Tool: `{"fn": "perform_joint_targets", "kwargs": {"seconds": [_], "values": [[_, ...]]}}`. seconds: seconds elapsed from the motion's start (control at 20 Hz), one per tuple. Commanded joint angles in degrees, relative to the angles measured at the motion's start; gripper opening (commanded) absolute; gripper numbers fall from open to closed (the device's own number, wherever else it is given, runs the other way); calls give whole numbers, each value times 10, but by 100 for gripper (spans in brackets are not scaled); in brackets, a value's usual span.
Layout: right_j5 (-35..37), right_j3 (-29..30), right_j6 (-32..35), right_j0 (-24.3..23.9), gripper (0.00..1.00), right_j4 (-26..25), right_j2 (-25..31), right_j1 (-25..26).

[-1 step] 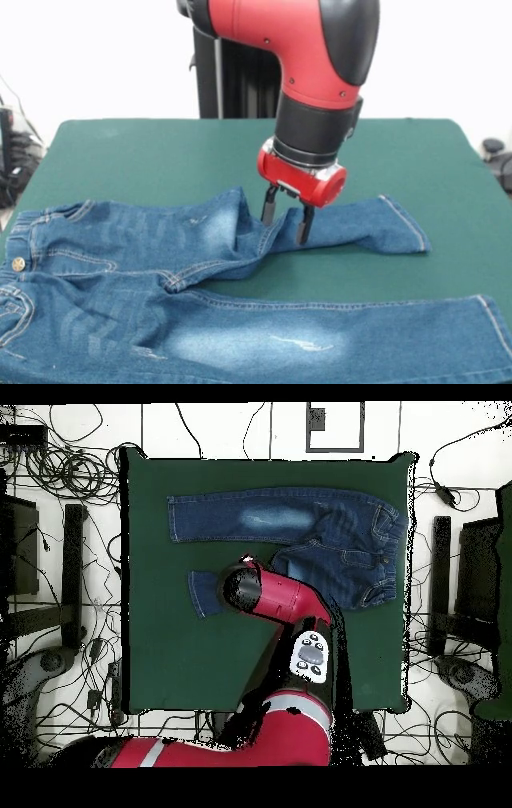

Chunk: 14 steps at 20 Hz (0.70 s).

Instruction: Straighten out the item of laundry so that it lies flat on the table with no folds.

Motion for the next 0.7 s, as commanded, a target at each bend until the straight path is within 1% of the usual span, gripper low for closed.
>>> {"fn": "perform_joint_targets", "kwargs": {"seconds": [0.05, 0.25, 0.4, 0.7], "values": [[-32, 48, 56, 6, 100, -22, 70, 39], [-33, 61, 51, 1, 100, -25, 72, 30], [-42, 65, 52, 0, 100, -26, 75, 32], [-46, 68, 63, 12, 100, -22, 66, 33]]}}
